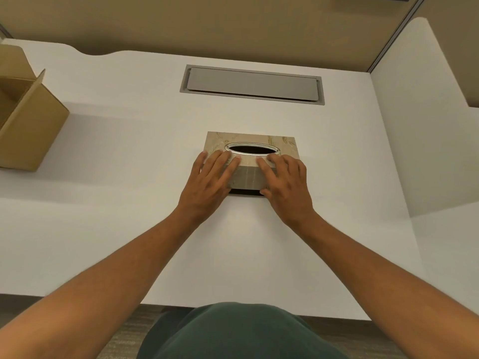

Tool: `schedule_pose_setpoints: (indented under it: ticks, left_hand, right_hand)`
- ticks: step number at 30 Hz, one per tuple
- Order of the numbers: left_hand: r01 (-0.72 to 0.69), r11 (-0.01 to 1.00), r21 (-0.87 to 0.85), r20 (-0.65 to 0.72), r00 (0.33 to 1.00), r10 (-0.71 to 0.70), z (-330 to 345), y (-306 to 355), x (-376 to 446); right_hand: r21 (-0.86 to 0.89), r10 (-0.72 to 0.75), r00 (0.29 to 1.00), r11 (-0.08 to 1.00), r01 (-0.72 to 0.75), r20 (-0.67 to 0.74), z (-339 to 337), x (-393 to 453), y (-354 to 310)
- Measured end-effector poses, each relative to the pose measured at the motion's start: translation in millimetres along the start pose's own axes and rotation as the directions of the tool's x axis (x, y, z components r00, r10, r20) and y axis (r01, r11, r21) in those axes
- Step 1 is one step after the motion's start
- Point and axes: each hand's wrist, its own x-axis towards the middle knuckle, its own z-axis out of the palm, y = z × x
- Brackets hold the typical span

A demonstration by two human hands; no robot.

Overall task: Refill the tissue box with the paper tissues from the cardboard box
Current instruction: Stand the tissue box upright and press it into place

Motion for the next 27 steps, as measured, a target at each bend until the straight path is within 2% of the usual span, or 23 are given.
schedule_pose_setpoints:
  ticks: [6, 11, 15, 27]
  left_hand:
    - [-0.025, 0.999, 0.025, -0.054, 0.998, 0.026, 12.3, 1.3, -14.3]
    - [-0.031, 0.999, 0.025, -0.085, 0.996, 0.033, 20.5, 1.7, -21.9]
    - [-0.046, 0.999, 0.007, -0.096, 0.994, 0.047, 27.2, 2.2, -29.3]
    - [-0.063, 0.998, -0.019, -0.085, 0.994, 0.062, 34.2, 7.3, -44.8]
  right_hand:
    - [-0.032, -0.007, 0.999, 0.999, 0.006, -0.046, 8.6, -9.1, -5.7]
    - [-0.035, -0.01, 1.0, 0.999, 0.009, -0.021, 13.9, -12.8, -4.6]
    - [-0.043, -0.012, 1.0, 0.999, 0.012, 0.0, 18.7, -19.0, -5.0]
    - [-0.046, -0.049, 0.995, 0.998, 0.045, -0.092, 22.7, -34.1, -5.6]
